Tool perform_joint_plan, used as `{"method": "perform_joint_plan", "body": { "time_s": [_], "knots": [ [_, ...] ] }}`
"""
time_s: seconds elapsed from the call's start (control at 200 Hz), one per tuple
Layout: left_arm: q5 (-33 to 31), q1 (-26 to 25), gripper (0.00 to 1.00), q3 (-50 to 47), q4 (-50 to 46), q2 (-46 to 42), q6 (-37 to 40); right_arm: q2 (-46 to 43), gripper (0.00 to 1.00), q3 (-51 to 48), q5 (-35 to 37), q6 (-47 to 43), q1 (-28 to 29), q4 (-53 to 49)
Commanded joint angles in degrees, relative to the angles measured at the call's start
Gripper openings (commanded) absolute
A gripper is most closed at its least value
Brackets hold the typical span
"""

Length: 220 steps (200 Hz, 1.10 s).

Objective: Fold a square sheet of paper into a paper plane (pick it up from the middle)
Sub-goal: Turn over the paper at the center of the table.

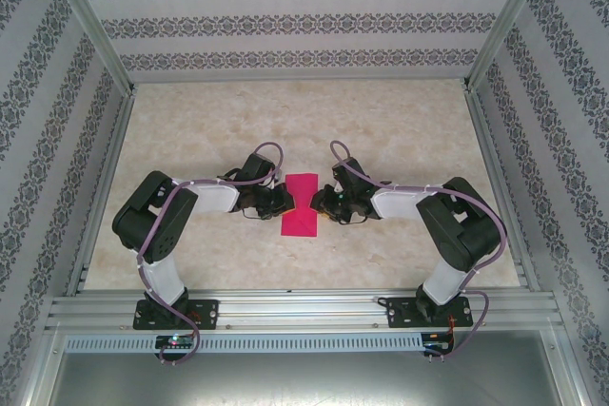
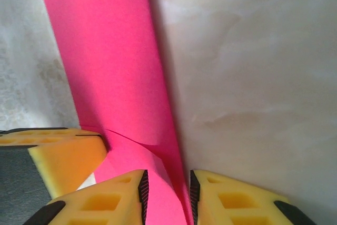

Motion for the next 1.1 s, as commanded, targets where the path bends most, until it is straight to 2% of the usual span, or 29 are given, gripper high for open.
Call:
{"method": "perform_joint_plan", "body": {
  "time_s": [0.0,0.26,0.415,0.53,0.744,0.899,0.999,1.094],
  "knots": [
    [-1.9,-0.6,0.08,-0.6,-3.7,-1.4,0.2,0.6,0.29,-0.6,-3.7,0.4,1.9,5.7],
    [-2.2,-0.5,0.08,-0.6,-4.0,-1.8,0.1,-0.4,0.31,-1.0,-2.8,-0.6,1.7,4.2],
    [-3.3,-0.6,0.08,-1.2,-4.2,-3.4,-0.3,-1.1,0.36,-2.2,-1.0,-0.6,1.2,3.8],
    [-4.3,-0.5,0.08,-1.5,-4.7,-4.5,-0.3,-1.5,0.39,-4.2,-0.9,0.6,1.2,7.6],
    [-4.8,-0.6,0.08,-1.9,-4.3,-4.5,-0.8,1.0,0.38,-5.5,-5.5,3.4,1.5,17.3],
    [-5.7,-0.5,0.09,-1.7,-5.5,-4.4,-0.5,1.3,0.38,-5.5,-5.8,3.2,1.6,18.7],
    [-5.3,-0.5,0.09,-1.6,-5.0,-4.2,-0.5,1.6,0.37,-4.7,-4.9,2.1,1.9,15.7],
    [-4.2,-0.4,0.09,-1.6,-4.2,-4.3,-0.6,1.9,0.32,-4.4,-4.6,1.2,2.4,14.8]
  ]
}}
